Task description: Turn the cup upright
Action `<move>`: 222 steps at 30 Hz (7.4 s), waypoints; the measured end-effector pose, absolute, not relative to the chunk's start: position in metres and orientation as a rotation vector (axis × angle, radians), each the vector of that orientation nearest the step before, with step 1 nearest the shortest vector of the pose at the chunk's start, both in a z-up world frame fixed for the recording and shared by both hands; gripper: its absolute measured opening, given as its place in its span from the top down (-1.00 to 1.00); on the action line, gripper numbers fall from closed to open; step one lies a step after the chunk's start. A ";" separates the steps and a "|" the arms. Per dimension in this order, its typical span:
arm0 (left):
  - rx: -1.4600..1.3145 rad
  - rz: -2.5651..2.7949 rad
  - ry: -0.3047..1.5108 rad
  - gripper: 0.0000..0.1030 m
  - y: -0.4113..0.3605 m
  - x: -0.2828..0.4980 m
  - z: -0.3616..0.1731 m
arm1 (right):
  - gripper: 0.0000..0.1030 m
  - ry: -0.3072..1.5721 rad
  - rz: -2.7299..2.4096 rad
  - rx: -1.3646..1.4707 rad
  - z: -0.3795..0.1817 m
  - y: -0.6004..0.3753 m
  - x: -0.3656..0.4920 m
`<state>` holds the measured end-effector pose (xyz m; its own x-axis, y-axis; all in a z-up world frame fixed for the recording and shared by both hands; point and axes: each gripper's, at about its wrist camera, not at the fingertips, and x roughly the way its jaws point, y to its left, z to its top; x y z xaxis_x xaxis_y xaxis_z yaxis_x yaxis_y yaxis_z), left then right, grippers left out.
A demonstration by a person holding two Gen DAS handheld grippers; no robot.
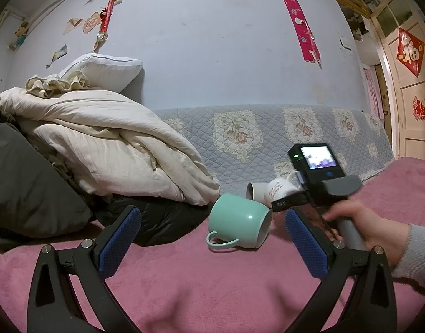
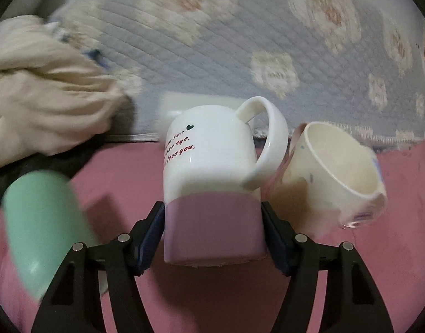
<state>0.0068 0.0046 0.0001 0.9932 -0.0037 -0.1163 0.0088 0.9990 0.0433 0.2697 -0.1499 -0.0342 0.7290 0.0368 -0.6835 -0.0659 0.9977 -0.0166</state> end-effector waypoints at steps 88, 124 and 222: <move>-0.707 -0.540 1.092 -0.49 -0.056 0.131 -0.064 | -1.00 0.199 -0.213 0.173 -0.005 -0.254 0.045; -0.076 -0.268 0.568 -0.47 -0.058 0.094 -0.014 | -1.00 0.217 -0.216 0.179 -0.009 -0.254 0.048; 0.046 -0.014 0.113 -1.00 -0.013 0.007 0.005 | -1.00 0.130 0.063 -0.014 -0.009 -0.196 0.023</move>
<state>0.0072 -0.0127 0.0045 0.9935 -0.0109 -0.1134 0.0162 0.9988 0.0455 0.0231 -0.1956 -0.0094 0.9895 0.0620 -0.1304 -0.0639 0.9979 -0.0101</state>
